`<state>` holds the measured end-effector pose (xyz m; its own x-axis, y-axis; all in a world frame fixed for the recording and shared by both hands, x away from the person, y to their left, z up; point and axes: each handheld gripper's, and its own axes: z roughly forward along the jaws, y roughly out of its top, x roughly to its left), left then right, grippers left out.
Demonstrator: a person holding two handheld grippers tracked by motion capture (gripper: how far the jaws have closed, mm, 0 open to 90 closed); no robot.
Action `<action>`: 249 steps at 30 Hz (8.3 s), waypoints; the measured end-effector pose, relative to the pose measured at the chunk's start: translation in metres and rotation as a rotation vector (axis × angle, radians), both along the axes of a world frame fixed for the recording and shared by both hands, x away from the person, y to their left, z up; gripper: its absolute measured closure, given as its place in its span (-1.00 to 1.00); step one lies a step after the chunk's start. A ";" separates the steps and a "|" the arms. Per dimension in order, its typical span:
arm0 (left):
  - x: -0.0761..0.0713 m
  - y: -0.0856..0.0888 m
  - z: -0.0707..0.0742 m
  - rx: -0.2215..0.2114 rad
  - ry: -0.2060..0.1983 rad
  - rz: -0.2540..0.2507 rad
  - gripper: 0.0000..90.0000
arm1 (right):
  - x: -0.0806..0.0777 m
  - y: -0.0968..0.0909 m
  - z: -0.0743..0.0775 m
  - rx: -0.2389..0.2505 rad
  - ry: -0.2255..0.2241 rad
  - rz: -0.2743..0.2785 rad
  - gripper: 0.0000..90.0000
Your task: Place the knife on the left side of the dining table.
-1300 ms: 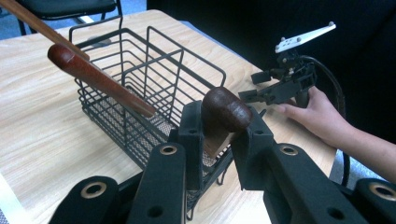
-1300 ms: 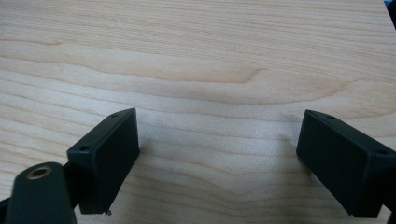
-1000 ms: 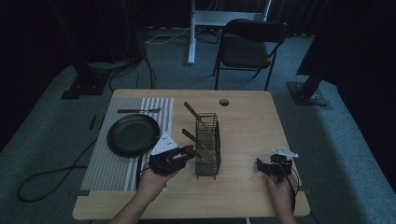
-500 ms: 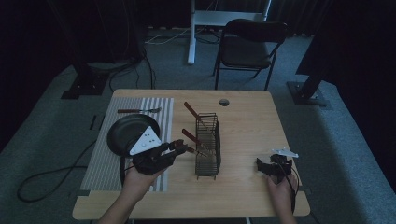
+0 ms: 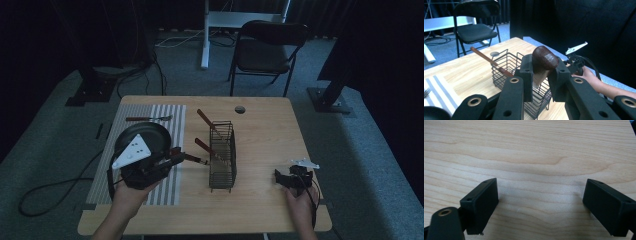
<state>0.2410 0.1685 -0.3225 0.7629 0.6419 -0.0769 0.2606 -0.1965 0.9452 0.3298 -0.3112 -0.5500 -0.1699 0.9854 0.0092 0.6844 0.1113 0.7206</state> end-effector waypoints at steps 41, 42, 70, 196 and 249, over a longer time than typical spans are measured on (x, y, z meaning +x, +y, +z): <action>0.006 0.104 -0.092 0.068 0.225 0.162 0.69 | 0.000 0.000 0.000 0.001 0.001 -0.001 -0.73; 0.006 0.105 -0.093 0.064 0.229 0.162 0.69 | 0.000 0.000 0.000 0.001 0.001 -0.001 -0.73; 0.019 0.139 -0.122 -0.018 0.326 0.238 0.66 | 0.000 0.000 0.000 0.001 0.001 -0.001 -0.73; 0.018 0.146 -0.214 0.243 0.366 0.602 -0.76 | 0.000 0.000 0.000 0.001 0.001 -0.001 -0.73; 0.004 0.133 -0.223 0.270 0.390 0.744 -0.99 | 0.000 0.000 0.000 0.001 0.001 -0.001 -0.73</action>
<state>0.2447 0.3018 -0.5452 0.0913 0.9956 -0.0189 0.7042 -0.0512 0.7081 0.3297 -0.3111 -0.5499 -0.1689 0.9856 0.0102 0.6855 0.1101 0.7197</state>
